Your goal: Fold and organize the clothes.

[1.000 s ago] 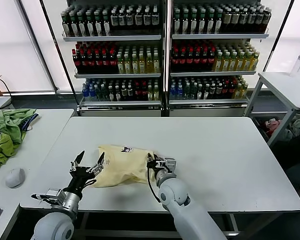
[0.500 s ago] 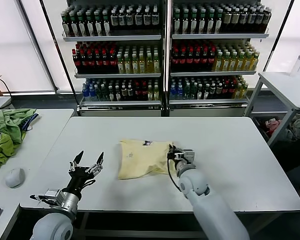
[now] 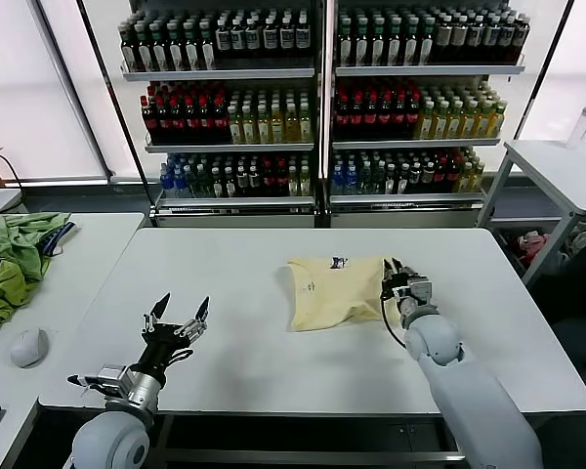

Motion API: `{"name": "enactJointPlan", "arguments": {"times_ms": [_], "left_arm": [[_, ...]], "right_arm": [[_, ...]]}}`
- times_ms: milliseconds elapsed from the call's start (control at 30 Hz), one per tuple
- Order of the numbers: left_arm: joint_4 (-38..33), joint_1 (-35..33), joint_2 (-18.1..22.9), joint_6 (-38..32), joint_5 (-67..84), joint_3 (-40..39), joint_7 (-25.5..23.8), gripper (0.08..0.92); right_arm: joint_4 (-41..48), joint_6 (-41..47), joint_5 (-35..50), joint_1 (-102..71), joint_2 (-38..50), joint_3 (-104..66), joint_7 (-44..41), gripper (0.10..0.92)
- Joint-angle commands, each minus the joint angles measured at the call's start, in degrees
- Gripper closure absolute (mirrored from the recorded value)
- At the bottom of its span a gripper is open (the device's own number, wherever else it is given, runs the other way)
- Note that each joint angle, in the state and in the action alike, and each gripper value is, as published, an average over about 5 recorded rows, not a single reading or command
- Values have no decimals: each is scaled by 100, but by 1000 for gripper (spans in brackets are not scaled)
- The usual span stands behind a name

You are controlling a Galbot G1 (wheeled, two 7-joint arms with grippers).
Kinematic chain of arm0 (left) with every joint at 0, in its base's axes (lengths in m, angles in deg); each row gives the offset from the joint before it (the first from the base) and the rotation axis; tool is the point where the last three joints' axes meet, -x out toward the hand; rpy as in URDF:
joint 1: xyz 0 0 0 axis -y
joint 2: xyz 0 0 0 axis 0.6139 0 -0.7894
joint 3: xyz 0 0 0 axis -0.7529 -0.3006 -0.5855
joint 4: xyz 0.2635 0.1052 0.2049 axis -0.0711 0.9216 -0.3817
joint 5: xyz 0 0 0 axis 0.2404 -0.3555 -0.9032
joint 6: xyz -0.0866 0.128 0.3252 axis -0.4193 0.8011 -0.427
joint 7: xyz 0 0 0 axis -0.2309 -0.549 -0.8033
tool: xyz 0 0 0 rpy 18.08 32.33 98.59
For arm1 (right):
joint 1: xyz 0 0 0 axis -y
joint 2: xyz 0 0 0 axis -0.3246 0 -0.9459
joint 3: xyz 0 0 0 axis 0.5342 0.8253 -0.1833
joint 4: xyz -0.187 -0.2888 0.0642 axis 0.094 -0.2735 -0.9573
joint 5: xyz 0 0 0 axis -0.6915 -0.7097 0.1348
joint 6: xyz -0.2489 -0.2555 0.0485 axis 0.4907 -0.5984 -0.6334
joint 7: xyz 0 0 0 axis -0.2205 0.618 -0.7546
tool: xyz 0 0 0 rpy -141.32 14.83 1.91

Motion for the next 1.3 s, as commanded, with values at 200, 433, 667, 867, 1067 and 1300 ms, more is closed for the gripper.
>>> {"name": "enactJointPlan", "arguments": {"times_ms": [200,433,667,867,1067,1300], "left_arm": [[-11,-43,30,-30,-106,-75,6,177],[-92,-125,94,-37,-159,-114,8,177],[-141,-183,143,-39,-196,-153,6,177],[-190,-254,193,-48,-240,-152,-1,177],[-259,-311,215,-46,-279,-143,-5,177],[-339,-370,227,-42,-307,-102,-15,177]], "right_arm": [[-1762,-1328,-843,-2010,344,-1065,11,510],[-2889,-1217,-564,-3237,410,-1906,12,303],[-3379,-1281,-340,-3867,440,-2192,-137,205],[-3448,-1443,-234,-3694,414,-2082,-112,203],[-3438,-1460,-366,-3571,449,-1999,-33,203],[-3414,-1383,-422,-3529,471,-1966,-4,203]]}}
